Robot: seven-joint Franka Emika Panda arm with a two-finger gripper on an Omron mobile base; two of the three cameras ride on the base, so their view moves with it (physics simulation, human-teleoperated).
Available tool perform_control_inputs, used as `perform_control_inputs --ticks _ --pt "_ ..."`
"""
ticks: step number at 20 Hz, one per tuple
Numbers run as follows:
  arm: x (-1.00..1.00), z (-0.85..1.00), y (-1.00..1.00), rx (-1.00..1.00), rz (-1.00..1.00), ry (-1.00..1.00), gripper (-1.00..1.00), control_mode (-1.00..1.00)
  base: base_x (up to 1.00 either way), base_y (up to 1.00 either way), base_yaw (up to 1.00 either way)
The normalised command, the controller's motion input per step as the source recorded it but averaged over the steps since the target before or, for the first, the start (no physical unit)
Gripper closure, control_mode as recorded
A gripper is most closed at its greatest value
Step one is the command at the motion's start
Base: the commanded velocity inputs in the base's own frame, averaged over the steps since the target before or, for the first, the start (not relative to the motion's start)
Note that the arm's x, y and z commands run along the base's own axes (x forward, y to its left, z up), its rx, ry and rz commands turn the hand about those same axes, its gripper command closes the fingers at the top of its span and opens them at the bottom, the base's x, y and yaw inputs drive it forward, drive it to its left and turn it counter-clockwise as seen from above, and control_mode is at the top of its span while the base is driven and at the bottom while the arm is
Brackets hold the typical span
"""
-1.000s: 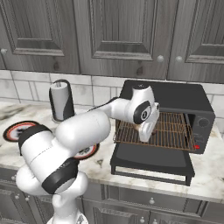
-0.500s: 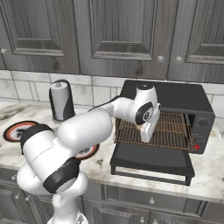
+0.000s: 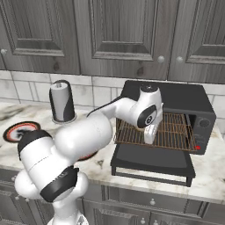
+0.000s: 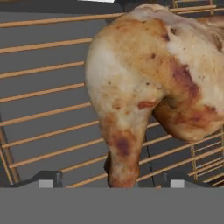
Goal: Open the toaster oven door. Place the hotdog bun on the bottom rack in the toaster oven and place the chicken drumstick on the top rack.
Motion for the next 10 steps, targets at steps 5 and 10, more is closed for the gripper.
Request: perform_control_inputs --ticks 5,10 --pt "-0.66 0.33 -0.42 0.11 -0.06 -0.01 -1.0 -1.0 0.0 0.0 0.0" --pt "-0.23 -0.21 -0.05 0.03 -0.46 0.07 -1.0 -1.0 0.0 0.0 0.0"
